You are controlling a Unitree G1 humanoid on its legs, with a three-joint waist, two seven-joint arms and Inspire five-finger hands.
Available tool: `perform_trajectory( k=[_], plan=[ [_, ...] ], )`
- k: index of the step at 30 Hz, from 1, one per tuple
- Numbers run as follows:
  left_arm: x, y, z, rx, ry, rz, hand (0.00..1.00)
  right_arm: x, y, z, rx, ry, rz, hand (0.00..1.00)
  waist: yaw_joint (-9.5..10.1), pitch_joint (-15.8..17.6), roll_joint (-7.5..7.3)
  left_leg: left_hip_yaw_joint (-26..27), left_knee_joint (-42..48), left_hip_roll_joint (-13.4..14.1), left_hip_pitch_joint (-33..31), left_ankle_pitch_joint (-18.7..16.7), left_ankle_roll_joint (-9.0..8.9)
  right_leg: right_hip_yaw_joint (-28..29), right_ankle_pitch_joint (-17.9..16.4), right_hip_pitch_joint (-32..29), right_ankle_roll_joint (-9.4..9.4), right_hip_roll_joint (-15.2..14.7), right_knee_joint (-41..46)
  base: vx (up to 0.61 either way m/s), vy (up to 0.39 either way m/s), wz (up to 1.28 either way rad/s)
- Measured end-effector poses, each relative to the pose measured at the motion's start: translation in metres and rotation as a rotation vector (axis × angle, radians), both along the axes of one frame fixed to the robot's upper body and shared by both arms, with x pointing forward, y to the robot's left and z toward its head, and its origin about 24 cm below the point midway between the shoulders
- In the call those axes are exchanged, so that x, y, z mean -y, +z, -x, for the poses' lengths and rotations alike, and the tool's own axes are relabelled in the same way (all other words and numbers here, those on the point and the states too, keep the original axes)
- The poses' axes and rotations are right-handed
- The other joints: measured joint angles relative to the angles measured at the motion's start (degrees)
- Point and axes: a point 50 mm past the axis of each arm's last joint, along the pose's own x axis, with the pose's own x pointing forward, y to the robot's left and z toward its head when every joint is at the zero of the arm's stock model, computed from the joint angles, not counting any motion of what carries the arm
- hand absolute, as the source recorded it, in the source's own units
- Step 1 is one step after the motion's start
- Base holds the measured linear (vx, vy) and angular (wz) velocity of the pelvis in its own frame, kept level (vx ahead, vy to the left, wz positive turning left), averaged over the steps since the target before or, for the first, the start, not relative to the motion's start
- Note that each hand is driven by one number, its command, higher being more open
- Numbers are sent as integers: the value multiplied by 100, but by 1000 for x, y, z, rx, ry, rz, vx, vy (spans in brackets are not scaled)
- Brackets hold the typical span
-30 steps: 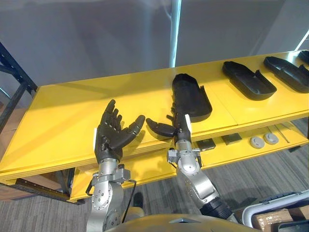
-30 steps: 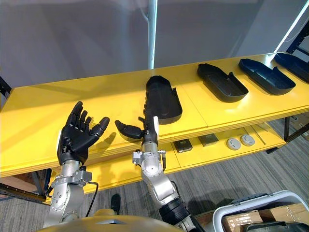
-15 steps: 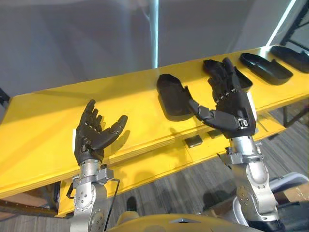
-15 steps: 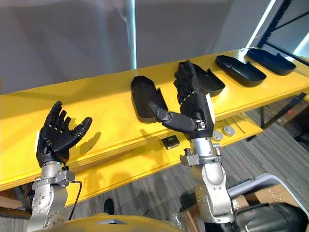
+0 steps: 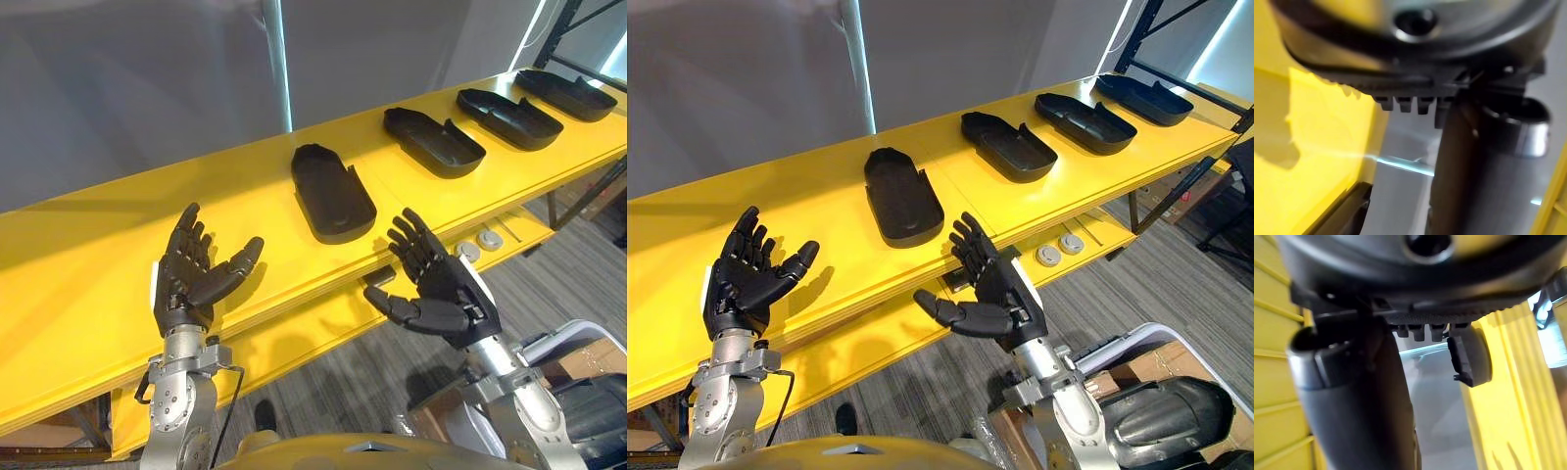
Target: Walk over and take three plastic housings, then place them on the shelf
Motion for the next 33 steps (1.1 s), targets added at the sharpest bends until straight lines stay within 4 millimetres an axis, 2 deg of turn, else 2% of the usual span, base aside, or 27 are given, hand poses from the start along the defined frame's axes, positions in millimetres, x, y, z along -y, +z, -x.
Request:
perform_trajectory(
  k=[4, 9, 15, 18, 23, 28, 33],
  plan=[
    [0, -1, 0, -11, 18, 28, 100, 4, -7, 6, -46, 3, 0, 100, -105, 96, -3, 20, 0, 5, 22, -6, -3, 26, -9, -28, -8, 1, 66, -2, -2, -3],
    [9, -3, 0, -35, -13, 29, 100, 4, -27, 9, -137, 0, -25, 100, -112, 148, 4, 63, -2, 4, 26, -17, -13, 75, -25, -57, -32, -4, 71, -12, 1, -5],
    [9, -2, -2, -33, -13, 21, 100, -5, -35, -11, -145, -26, -35, 100, -87, 149, 16, -36, -3, -9, 25, 7, 9, -17, -25, 5, -31, -5, 76, -7, -2, 7],
    [9, 1, -5, -20, -22, 11, 100, -3, -34, -26, -109, -54, -27, 100, 32, 160, 43, -75, -4, -18, 18, 17, 5, -56, -24, 21, -30, -10, 80, -14, 2, 7],
    [2, -4, -6, -36, -6, -6, 100, -7, -24, -45, -13, -62, 15, 100, 76, 160, 58, -199, -5, -31, -10, 88, 50, -170, -24, 73, -32, -9, 79, -5, -4, 11],
    [-3, -5, -6, -37, 3, -17, 100, -7, -14, -55, 40, -89, 13, 100, 82, 161, 59, -239, -6, -36, -10, 105, 54, -218, -24, 103, -32, -9, 79, -8, -1, 5],
    [-5, -3, -6, -28, -7, -25, 100, -8, -15, -56, 26, -89, 39, 100, 77, 161, 60, -247, -6, -35, -12, 101, 41, -229, -23, 108, -30, -9, 79, 0, 0, 0]
  ],
)
